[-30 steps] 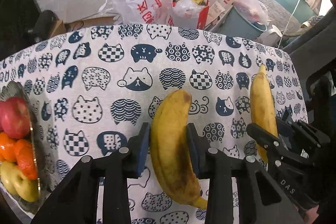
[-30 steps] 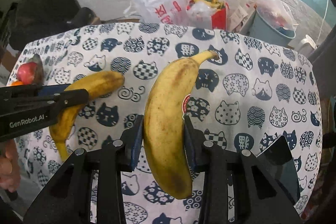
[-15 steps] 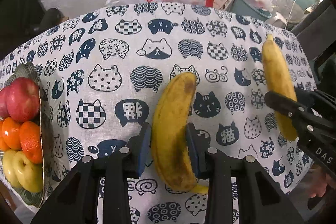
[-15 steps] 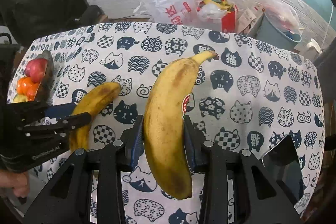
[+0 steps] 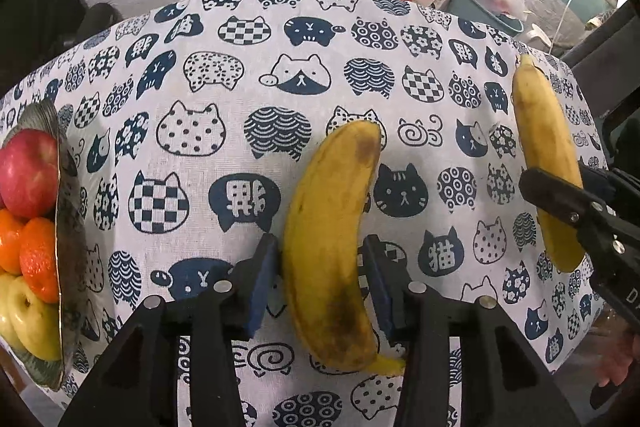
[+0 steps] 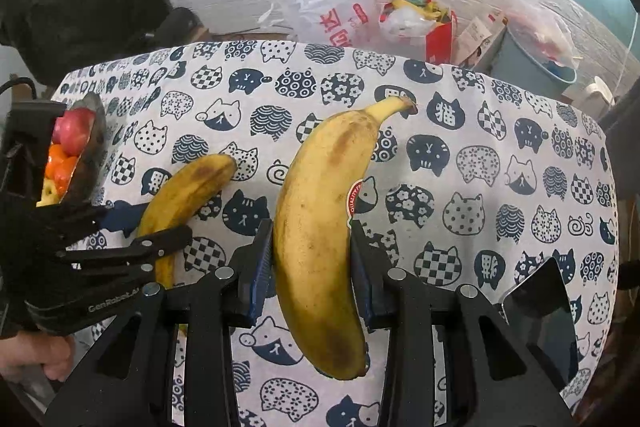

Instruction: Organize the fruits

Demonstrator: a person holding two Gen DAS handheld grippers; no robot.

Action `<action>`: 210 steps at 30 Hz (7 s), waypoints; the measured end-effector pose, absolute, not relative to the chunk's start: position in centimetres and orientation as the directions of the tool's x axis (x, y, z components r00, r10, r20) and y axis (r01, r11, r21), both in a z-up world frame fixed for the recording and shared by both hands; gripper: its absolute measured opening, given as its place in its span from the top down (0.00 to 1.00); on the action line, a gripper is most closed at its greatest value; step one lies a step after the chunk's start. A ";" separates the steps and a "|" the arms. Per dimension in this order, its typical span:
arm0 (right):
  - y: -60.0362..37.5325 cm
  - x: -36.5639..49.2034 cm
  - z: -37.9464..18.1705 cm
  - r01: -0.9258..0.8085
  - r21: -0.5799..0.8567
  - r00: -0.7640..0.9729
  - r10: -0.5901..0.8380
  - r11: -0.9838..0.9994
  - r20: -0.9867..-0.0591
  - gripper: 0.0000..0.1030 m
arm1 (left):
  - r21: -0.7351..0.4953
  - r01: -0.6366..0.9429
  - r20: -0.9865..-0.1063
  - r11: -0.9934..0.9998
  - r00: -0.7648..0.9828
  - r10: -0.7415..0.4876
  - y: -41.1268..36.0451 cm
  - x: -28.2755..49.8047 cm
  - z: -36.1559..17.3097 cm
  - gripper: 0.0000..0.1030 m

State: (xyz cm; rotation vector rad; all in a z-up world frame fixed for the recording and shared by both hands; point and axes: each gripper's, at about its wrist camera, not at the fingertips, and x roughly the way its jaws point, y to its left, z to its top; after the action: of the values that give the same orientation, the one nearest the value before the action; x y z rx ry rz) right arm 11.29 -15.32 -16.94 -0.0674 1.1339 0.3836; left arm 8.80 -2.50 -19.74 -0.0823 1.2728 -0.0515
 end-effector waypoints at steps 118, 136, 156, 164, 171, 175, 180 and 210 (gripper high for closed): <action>16.4 9.1 -13.2 -0.669 0.269 0.159 0.487 0.693 -0.859 0.55 | -0.186 -0.464 -0.889 0.866 0.455 0.053 26.1 -0.9 -12.6 0.41; 10.0 6.6 -5.6 -0.646 0.166 0.327 0.467 0.745 -0.822 0.31 | -0.088 -0.357 -0.861 0.930 0.497 0.110 20.6 -3.2 -5.9 0.20; 3.1 3.6 -1.0 -0.628 0.119 0.420 0.464 0.769 -0.780 0.28 | 0.068 -0.211 -0.785 0.975 0.592 0.183 14.4 -5.5 -0.4 0.08; 2.3 3.4 -1.0 -0.622 0.103 0.440 0.455 0.776 -0.774 0.28 | 0.078 -0.178 -0.769 0.981 0.616 0.173 12.9 -5.7 1.0 0.04; 2.2 3.6 -1.1 -0.618 0.109 0.435 0.454 0.778 -0.778 0.28 | 0.077 -0.176 -0.776 0.981 0.607 0.170 12.8 -5.6 0.7 0.04; 2.5 3.5 -1.3 -0.625 0.107 0.430 0.456 0.773 -0.780 0.28 | 0.072 -0.183 -0.780 0.981 0.602 0.169 13.0 -5.6 0.7 0.04; 2.8 3.4 -1.2 -0.633 0.104 0.428 0.459 0.767 -0.779 0.28 | 0.076 -0.189 -0.779 0.979 0.601 0.177 13.0 -5.7 0.7 0.04; 2.9 3.3 -1.1 -0.633 0.101 0.428 0.456 0.768 -0.780 0.28 | 0.090 -0.186 -0.785 0.978 0.591 0.185 12.8 -5.7 0.6 0.04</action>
State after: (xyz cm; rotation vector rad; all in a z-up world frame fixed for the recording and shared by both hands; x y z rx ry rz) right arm 3.27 2.93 -1.12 -0.2200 0.8983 0.6866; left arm -5.70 12.75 0.57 -0.0019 0.9134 0.2158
